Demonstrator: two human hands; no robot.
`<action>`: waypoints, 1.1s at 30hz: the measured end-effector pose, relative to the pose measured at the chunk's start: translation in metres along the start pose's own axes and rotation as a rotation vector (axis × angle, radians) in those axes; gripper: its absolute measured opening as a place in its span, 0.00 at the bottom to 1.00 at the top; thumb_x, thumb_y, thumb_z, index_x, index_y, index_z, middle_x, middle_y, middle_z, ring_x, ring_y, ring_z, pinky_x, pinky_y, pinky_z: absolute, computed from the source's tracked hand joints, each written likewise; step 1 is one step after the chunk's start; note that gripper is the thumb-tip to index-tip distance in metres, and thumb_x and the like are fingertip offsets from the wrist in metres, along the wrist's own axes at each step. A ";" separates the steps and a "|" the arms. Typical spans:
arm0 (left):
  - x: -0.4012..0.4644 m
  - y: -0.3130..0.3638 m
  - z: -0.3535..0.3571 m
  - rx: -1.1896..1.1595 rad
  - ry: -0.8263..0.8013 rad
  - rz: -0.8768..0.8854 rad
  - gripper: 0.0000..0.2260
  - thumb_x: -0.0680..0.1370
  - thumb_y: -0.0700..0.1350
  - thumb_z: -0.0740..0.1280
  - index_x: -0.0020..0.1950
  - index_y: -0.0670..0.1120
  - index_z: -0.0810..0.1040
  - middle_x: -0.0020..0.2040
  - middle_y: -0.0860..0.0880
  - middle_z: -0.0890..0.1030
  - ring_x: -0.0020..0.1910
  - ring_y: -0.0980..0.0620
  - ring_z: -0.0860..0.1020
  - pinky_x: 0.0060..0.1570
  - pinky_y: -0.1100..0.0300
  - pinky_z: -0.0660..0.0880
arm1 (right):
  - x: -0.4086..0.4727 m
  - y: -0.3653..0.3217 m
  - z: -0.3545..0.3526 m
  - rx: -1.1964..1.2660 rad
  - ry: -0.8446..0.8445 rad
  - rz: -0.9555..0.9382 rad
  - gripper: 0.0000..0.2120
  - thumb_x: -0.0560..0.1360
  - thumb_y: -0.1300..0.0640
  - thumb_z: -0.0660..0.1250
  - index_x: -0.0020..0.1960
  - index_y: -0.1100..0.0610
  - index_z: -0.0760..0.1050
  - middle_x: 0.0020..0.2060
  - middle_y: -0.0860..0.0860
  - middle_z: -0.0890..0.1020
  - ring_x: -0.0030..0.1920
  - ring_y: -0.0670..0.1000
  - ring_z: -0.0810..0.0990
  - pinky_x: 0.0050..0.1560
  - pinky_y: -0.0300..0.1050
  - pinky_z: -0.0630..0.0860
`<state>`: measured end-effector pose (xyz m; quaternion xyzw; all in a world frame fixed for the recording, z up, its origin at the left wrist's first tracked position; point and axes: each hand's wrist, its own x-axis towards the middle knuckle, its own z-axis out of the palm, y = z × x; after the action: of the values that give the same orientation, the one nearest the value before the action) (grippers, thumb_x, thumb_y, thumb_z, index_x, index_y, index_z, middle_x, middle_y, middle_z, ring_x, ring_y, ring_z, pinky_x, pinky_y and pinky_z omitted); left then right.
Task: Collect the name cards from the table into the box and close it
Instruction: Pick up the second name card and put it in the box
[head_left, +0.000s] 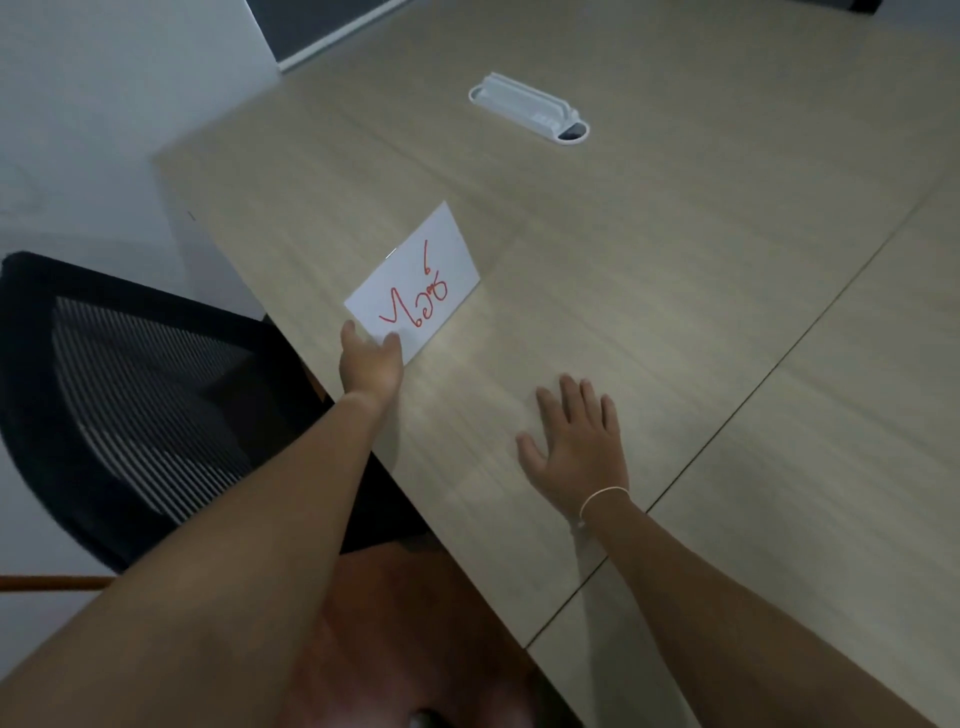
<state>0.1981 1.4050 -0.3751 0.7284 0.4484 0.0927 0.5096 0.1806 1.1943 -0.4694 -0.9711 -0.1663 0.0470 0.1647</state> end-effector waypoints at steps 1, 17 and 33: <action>0.003 0.001 0.001 -0.021 0.005 0.010 0.27 0.78 0.44 0.62 0.76 0.45 0.59 0.69 0.44 0.72 0.67 0.44 0.72 0.64 0.53 0.70 | 0.000 0.000 0.000 0.001 -0.003 0.000 0.30 0.74 0.40 0.53 0.73 0.51 0.62 0.76 0.55 0.61 0.77 0.58 0.56 0.76 0.56 0.51; -0.016 -0.010 0.003 -0.135 0.003 0.058 0.10 0.79 0.42 0.57 0.58 0.43 0.72 0.58 0.43 0.78 0.54 0.47 0.77 0.57 0.52 0.76 | -0.001 0.000 -0.002 0.008 -0.020 0.001 0.30 0.74 0.41 0.54 0.73 0.51 0.62 0.76 0.54 0.60 0.77 0.56 0.55 0.76 0.55 0.49; -0.156 0.011 -0.017 -0.313 -0.521 0.256 0.06 0.80 0.42 0.53 0.51 0.46 0.68 0.44 0.47 0.74 0.40 0.50 0.76 0.35 0.60 0.74 | -0.124 0.012 -0.136 0.941 0.456 0.543 0.17 0.78 0.55 0.58 0.66 0.56 0.73 0.64 0.53 0.77 0.65 0.53 0.74 0.67 0.45 0.69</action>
<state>0.1037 1.2984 -0.3075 0.6910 0.1880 0.0346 0.6971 0.0874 1.1002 -0.3408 -0.7871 0.1665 -0.0539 0.5915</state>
